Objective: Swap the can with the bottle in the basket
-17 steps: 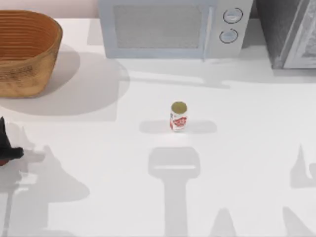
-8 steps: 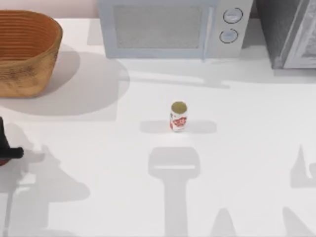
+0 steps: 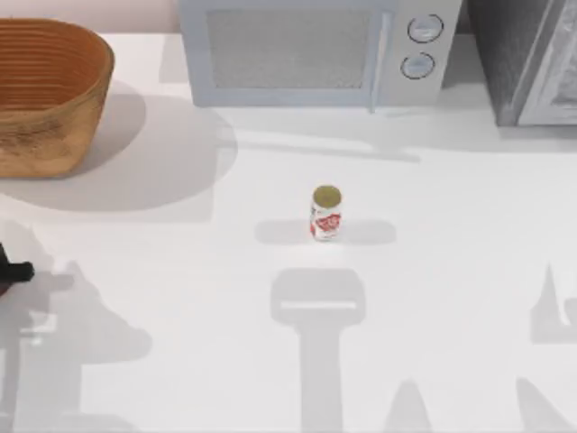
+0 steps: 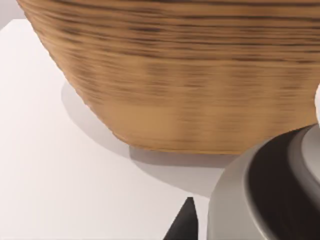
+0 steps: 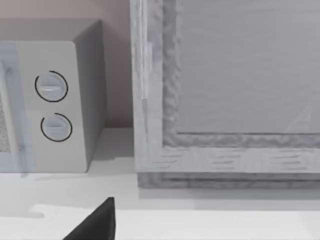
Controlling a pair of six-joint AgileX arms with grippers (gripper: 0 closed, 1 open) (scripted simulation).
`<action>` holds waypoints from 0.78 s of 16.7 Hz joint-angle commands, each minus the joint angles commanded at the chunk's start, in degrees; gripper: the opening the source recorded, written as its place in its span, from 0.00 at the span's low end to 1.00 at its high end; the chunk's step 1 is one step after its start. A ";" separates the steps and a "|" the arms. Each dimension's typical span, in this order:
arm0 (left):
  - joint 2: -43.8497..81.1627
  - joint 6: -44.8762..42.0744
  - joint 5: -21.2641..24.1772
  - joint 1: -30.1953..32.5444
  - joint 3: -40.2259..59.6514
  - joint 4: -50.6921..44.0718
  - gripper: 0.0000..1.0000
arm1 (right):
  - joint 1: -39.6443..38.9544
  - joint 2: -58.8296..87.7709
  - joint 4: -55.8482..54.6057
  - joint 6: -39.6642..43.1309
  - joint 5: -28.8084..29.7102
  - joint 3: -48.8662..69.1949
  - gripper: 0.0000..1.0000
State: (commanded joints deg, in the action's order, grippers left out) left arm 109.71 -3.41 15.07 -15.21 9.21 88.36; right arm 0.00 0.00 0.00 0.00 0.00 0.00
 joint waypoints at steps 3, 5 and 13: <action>-2.11 1.12 -0.56 -6.51 5.90 -7.29 0.00 | 0.00 0.00 0.00 0.00 0.00 0.00 1.00; -4.53 1.95 -1.04 -11.60 11.80 -15.10 0.00 | 0.00 0.00 0.00 0.00 0.00 0.00 1.00; -16.83 3.29 -2.40 -13.00 42.29 -57.59 0.00 | 0.00 0.00 0.00 0.00 0.00 0.00 1.00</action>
State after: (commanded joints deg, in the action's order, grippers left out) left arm 92.89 -0.12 12.67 -28.21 51.50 30.77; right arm 0.00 0.00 0.00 0.00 0.00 0.00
